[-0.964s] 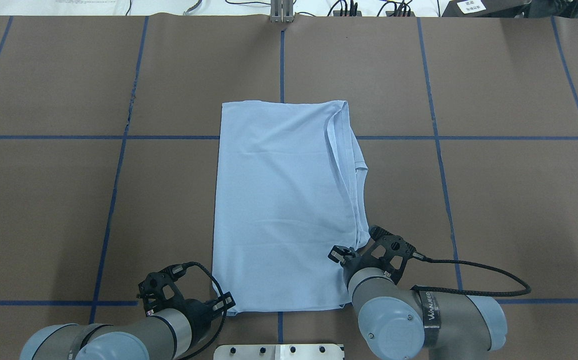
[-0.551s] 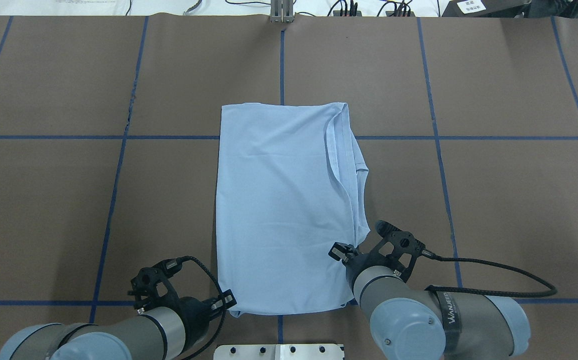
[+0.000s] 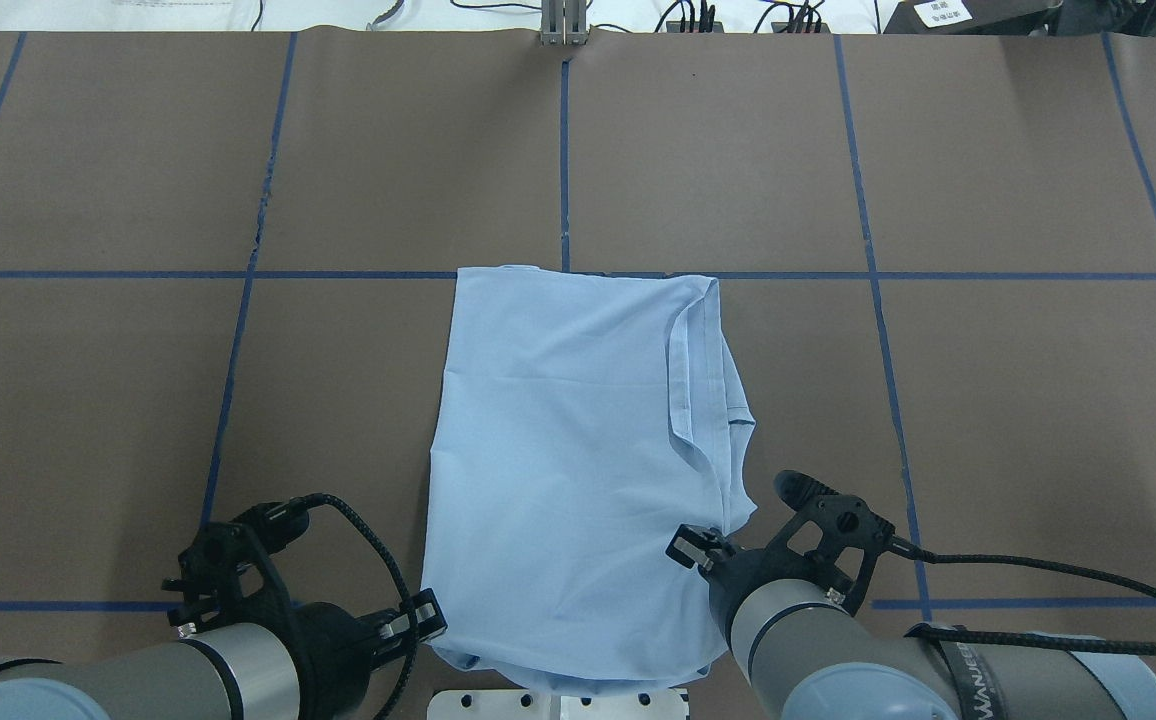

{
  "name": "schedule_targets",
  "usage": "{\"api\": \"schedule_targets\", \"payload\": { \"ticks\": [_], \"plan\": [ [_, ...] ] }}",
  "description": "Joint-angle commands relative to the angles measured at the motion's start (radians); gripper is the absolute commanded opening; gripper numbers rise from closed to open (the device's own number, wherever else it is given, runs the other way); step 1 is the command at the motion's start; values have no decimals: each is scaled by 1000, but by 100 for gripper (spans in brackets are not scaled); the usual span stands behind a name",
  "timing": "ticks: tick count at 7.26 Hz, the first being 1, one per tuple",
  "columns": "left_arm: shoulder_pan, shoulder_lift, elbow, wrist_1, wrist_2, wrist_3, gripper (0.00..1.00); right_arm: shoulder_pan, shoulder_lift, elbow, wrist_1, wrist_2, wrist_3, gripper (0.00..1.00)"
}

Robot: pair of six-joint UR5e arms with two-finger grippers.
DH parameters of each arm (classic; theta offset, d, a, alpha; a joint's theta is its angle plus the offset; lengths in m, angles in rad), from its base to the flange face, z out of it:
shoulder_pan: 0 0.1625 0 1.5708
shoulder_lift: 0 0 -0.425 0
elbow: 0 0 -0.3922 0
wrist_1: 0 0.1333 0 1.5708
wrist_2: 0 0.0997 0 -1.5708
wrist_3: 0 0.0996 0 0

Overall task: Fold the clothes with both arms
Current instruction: 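Grasp the shirt's near corners with both grippers and lift them, then fold the near edge away from the robot over the shirt with both grippers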

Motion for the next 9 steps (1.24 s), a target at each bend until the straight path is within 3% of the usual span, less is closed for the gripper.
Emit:
{"api": "schedule_targets", "payload": {
  "ticks": [1, 5, 7, 9],
  "plan": [
    [-55, -37, 5, 29, -18, 87, 0, 49, 10, -65, -7, 3, -8, 0],
    [-233, -149, 138, 65, -81, 213, 0, 206, 103, -211, -3, 65, -15, 0],
    [-299, -198, 247, 61, -87, 273, 0, 270, 201, -337, -3, 79, -32, 0],
    [-364, -247, 359, 43, -87, 324, 0, 310, 227, -456, 69, 95, -46, 0]
  ]
}}
